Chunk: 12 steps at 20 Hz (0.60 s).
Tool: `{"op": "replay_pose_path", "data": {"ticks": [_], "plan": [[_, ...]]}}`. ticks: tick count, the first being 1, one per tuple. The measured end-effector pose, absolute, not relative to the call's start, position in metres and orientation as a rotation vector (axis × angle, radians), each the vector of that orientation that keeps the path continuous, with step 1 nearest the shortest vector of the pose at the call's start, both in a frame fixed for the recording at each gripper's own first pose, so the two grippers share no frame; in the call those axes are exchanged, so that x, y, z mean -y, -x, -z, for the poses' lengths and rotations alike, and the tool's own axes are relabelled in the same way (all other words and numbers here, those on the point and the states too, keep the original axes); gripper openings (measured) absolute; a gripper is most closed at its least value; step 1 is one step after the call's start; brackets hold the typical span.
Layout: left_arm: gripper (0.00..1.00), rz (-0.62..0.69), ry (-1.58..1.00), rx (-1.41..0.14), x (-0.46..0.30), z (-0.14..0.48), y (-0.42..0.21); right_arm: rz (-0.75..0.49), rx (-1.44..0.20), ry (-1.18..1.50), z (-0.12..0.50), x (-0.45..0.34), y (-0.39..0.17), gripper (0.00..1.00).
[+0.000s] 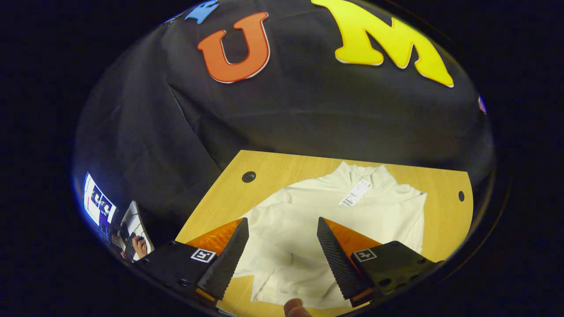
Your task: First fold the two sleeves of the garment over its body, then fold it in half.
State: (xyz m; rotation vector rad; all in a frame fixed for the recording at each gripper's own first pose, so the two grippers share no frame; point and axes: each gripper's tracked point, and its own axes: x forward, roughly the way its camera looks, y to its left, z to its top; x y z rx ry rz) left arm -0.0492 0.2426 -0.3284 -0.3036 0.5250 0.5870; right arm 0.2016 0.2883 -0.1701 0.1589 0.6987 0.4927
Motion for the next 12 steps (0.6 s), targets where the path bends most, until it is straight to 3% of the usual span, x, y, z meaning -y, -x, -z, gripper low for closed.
{"op": "replay_pose_path", "data": {"ticks": [10, 12], "plan": [[0.97, -0.818, 0.616, -0.745, -0.263, 0.398, 0.079, -0.498, -0.6, -0.256, 0.115, -0.166, -0.122, 0.96], [0.98, -0.784, 0.673, -0.8, -0.253, 0.408, 0.071, -0.497, -0.573, -0.255, 0.107, -0.147, -0.109, 0.96]]}}
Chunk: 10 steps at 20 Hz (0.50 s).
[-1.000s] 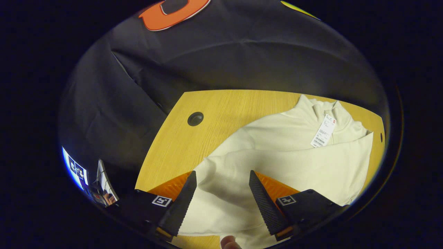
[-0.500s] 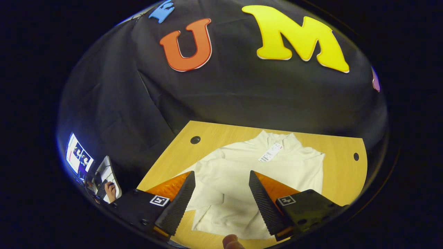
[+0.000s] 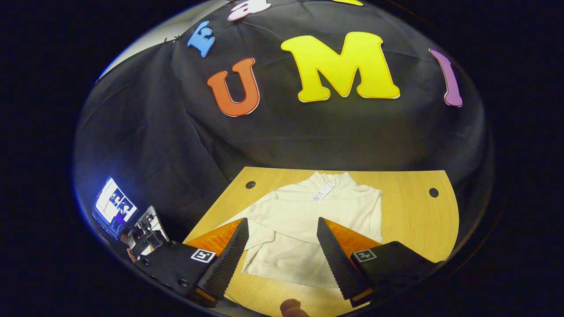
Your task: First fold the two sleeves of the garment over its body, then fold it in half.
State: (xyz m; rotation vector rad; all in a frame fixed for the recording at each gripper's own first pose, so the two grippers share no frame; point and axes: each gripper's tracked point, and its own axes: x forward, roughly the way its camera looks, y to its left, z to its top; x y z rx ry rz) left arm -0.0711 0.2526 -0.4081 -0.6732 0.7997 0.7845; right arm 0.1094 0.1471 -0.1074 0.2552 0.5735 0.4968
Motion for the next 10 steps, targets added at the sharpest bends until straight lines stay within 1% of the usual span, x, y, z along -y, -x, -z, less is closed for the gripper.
{"op": "replay_pose_path", "data": {"ticks": [2, 4, 5, 6, 7, 10], "plan": [[0.97, -0.775, 0.719, -0.845, -0.247, 0.414, 0.069, -0.472, -0.525, -0.251, 0.102, -0.126, -0.107, 0.96], [0.97, -0.794, 0.729, -0.895, -0.249, 0.422, 0.073, -0.435, -0.459, -0.237, 0.093, -0.1, -0.107, 0.97], [0.97, -0.81, 0.747, -0.917, -0.248, 0.426, 0.079, -0.43, -0.438, -0.227, 0.092, -0.091, -0.104, 0.94], [0.97, -0.822, 0.74, -0.905, -0.253, 0.428, 0.079, -0.427, -0.434, -0.22, 0.093, -0.082, -0.099, 0.96], [0.93, -0.823, 0.741, -0.918, -0.254, 0.427, 0.078, -0.421, -0.434, -0.217, 0.097, -0.072, -0.096, 0.96], [0.93, -0.807, 0.692, -1.015, -0.252, 0.429, 0.077, -0.405, -0.431, -0.227, 0.109, -0.045, -0.092, 0.97]]}}
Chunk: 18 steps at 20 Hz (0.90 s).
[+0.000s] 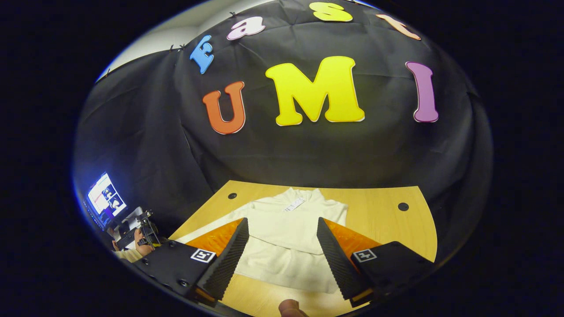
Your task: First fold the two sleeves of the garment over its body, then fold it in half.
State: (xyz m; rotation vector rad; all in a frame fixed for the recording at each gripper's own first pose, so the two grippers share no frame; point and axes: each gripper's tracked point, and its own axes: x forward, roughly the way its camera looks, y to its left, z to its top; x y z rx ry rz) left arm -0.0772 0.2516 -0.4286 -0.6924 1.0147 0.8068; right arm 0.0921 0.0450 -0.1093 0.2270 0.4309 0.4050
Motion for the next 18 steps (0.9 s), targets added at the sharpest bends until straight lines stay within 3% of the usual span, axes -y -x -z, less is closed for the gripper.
{"op": "replay_pose_path", "data": {"ticks": [4, 5, 6, 10, 11, 13, 16, 18], "plan": [[0.88, -0.818, 0.747, -1.07, -0.25, 0.429, 0.07, -0.359, -0.446, -0.165, 0.146, -0.011, -0.092, 0.96], [0.96, -0.822, 0.753, -1.071, -0.252, 0.429, 0.068, -0.354, -0.469, -0.172, 0.154, -0.007, -0.088, 0.97], [0.86, -0.819, 0.749, -1.073, -0.253, 0.428, 0.065, -0.347, -0.489, -0.181, 0.161, -0.004, -0.085, 0.97], [0.7, -0.781, 0.723, -1.074, -0.257, 0.429, 0.055, -0.308, -0.491, -0.156, 0.168, 0.014, -0.085, 0.96], [0.71, -0.766, 0.716, -1.08, -0.255, 0.43, 0.053, -0.305, -0.49, -0.156, 0.166, 0.013, -0.084, 0.97], [0.53, -0.747, 0.709, -1.087, -0.255, 0.43, 0.051, -0.297, -0.506, -0.172, 0.163, 0.013, -0.083, 0.97], [0.46, -0.718, 0.715, -1.1, -0.255, 0.43, 0.045, -0.322, -0.502, -0.15, 0.162, 0.004, -0.084, 0.97], [0.22, -0.687, 0.695, -1.125, -0.255, 0.429, 0.043, -0.313, -0.49, -0.131, 0.157, 0.004, -0.088, 0.97]]}}
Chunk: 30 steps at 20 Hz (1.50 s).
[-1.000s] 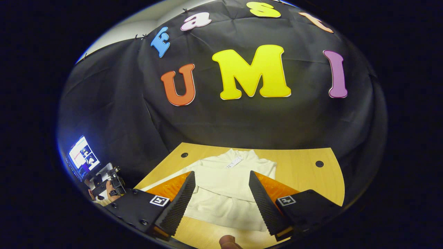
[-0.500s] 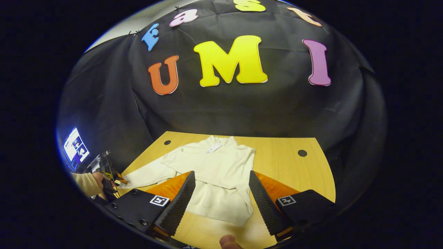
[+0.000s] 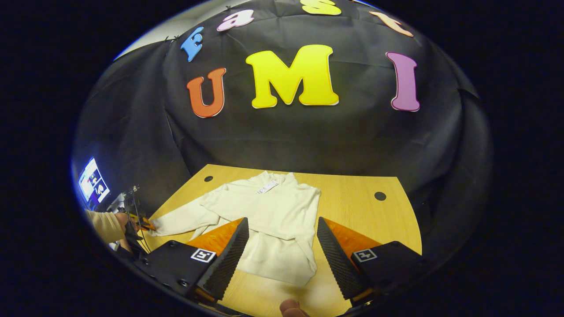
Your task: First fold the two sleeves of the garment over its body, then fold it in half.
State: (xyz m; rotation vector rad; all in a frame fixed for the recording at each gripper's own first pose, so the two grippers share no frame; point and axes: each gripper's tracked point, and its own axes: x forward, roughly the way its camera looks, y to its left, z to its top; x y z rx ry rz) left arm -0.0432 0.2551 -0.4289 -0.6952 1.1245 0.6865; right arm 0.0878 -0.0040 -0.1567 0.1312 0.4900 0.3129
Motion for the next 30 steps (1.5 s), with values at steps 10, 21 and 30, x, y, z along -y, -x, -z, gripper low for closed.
{"op": "replay_pose_path", "data": {"ticks": [10, 21, 30], "plan": [[0.05, -0.544, 0.703, -1.084, -0.243, 0.384, 0.028, -0.317, -0.494, -0.159, 0.148, 0.004, -0.1, 0.97], [0.05, -0.347, 0.529, -0.917, -0.205, 0.249, -0.074, -0.337, -0.476, -0.226, 0.137, -0.01, -0.117, 0.97], [0.05, -0.11, 0.32, -0.833, -0.092, 0.176, -0.175, -0.3, -0.479, -0.222, 0.146, 0.016, -0.128, 0.97]]}}
